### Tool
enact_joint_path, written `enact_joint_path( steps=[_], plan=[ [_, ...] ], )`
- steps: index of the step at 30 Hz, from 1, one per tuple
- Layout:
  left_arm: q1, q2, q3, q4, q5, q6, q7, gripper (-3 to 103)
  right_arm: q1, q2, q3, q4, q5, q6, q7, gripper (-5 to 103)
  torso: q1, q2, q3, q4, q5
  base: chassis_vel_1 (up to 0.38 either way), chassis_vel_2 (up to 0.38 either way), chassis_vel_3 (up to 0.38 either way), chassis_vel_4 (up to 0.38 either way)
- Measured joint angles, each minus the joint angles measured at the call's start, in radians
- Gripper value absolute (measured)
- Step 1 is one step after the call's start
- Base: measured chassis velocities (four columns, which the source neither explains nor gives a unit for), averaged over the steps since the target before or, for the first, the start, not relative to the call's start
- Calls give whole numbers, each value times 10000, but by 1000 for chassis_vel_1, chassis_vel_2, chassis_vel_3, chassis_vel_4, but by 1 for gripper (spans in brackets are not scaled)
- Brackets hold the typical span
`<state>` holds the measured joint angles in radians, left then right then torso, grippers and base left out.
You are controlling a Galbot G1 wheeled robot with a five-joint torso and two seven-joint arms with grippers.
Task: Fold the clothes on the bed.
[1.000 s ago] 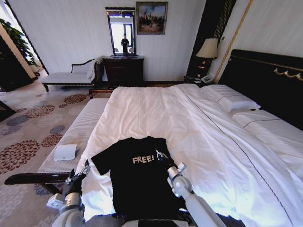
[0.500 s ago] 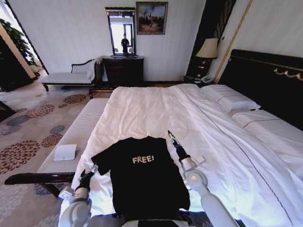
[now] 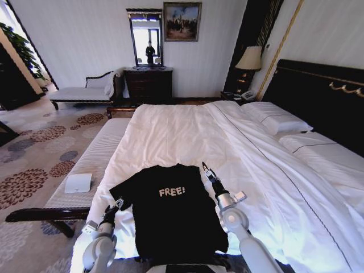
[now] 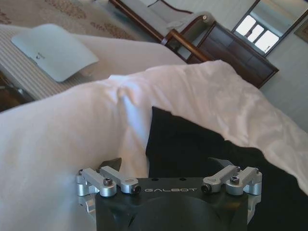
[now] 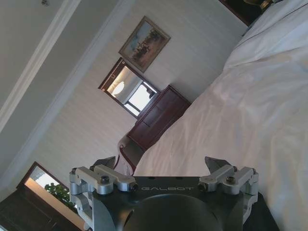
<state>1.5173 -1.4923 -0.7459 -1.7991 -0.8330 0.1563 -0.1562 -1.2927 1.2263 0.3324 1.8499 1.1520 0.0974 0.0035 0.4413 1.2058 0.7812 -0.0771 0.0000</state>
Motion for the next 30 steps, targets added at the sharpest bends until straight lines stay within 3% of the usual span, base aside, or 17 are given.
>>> enact_joint_path(
  steps=[8, 10, 12, 16, 18, 22, 24, 28, 30],
  plan=[
    [-397, -27, 178, 577, 97, 40, 88, 101, 64, 5, -50, -113, -50, -7, 95, 100, -1, 0, 0, 0, 0, 0, 0, 0, 0],
    [-462, -78, 190, 596, 97, 26, 109, 97, 90, -12, -61, -149, -49, -10, 110, 100, 0, 0, 0, 1, 0, 0, 0, 0, 0],
    [-505, -104, 191, 601, 97, 7, 108, 92, 99, -21, -67, -176, -47, -12, 126, 100, 0, 0, 0, 0, 0, 0, 0, 0, 0],
    [-624, -147, 191, 605, 104, -44, 59, 70, 108, -3, -81, -264, 96, -37, 293, 100, 0, 0, 0, 0, 0, 0, 0, 0, 0],
    [-627, -147, 191, 604, 113, -43, 58, 70, 116, 2, -84, -290, 101, -39, 309, 100, 0, 0, 0, 0, 0, 0, 0, 0, 0],
    [-623, -142, 181, 602, 172, -44, 39, 48, 163, 16, -102, -346, 103, -44, 356, 100, -1, 0, 0, 0, -1, 0, 0, 0, 0],
    [-617, -142, 174, 602, 183, -45, 35, 48, 174, 21, -108, -361, 103, -46, 367, 100, 0, 0, 0, 0, 0, 0, 0, 0, 0],
    [-554, -138, 129, 522, 194, -65, 23, 27, 190, 39, -133, -401, 88, -51, 388, 100, 0, 0, 0, 0, 0, 0, 0, 0, 0],
    [-545, -136, 122, 511, 194, -74, 20, 27, 191, 40, -133, -404, 86, -52, 390, 100, 0, 0, 0, 0, 0, 0, 0, 0, 0]
  ],
)
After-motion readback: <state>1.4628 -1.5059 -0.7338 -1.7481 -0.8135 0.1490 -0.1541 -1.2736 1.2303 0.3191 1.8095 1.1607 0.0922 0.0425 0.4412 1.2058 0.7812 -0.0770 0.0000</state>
